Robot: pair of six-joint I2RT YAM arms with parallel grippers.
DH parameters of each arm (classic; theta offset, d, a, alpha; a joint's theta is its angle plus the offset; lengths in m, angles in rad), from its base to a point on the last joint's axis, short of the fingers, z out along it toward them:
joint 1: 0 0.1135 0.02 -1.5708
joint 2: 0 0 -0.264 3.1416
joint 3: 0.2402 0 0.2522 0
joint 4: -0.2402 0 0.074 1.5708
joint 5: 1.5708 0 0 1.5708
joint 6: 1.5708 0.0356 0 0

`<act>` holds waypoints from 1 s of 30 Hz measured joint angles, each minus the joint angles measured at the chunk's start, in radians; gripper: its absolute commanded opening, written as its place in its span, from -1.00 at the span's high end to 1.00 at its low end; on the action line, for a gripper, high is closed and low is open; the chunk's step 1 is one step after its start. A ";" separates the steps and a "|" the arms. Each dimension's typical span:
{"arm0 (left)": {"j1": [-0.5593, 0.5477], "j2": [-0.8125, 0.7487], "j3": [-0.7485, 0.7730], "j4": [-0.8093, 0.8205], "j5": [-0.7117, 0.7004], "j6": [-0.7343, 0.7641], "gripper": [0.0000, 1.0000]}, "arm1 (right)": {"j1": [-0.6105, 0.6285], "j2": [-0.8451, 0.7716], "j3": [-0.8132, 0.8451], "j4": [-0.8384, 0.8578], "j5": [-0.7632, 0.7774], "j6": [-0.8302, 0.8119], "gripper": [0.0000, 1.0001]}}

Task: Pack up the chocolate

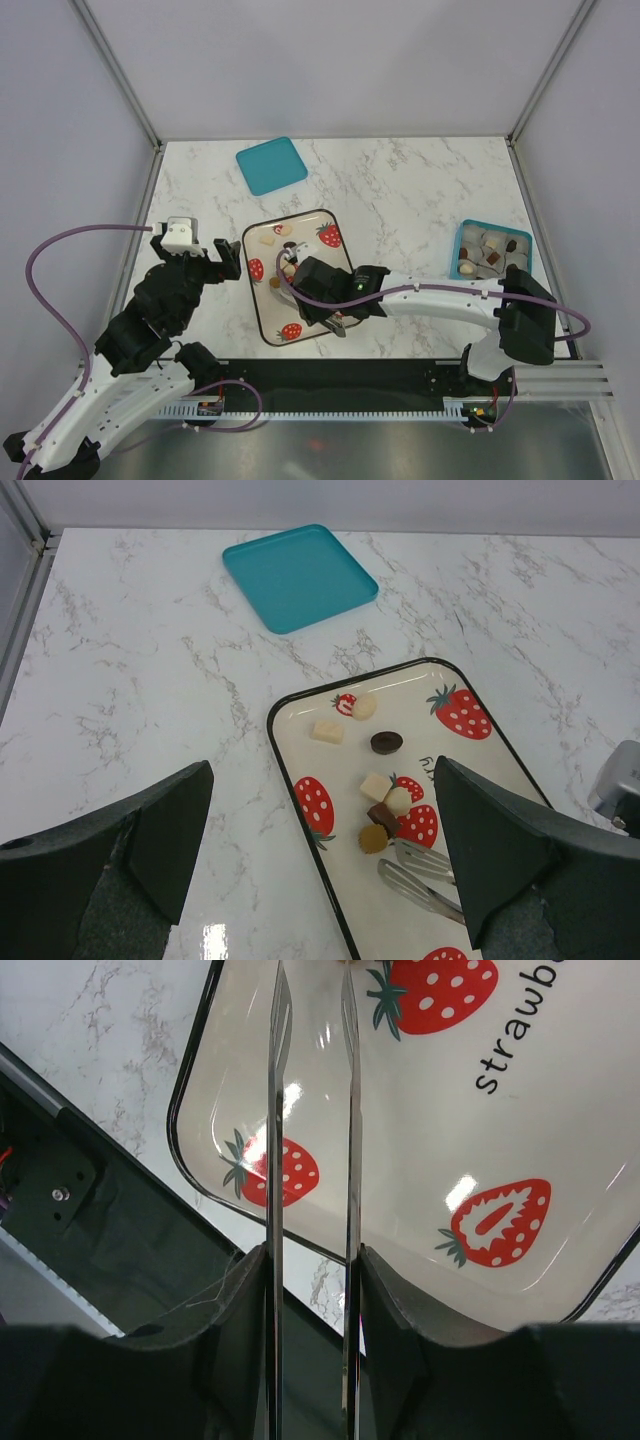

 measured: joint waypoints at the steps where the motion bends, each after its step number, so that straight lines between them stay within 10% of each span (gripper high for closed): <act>1: 0.000 0.000 0.000 0.000 0.000 0.000 -0.99 | 0.000 0.010 0.003 0.004 0.001 0.002 0.06; 30: 0.000 0.000 0.000 0.000 0.000 0.000 -0.99 | 0.000 0.192 0.133 0.013 0.044 -0.023 -0.01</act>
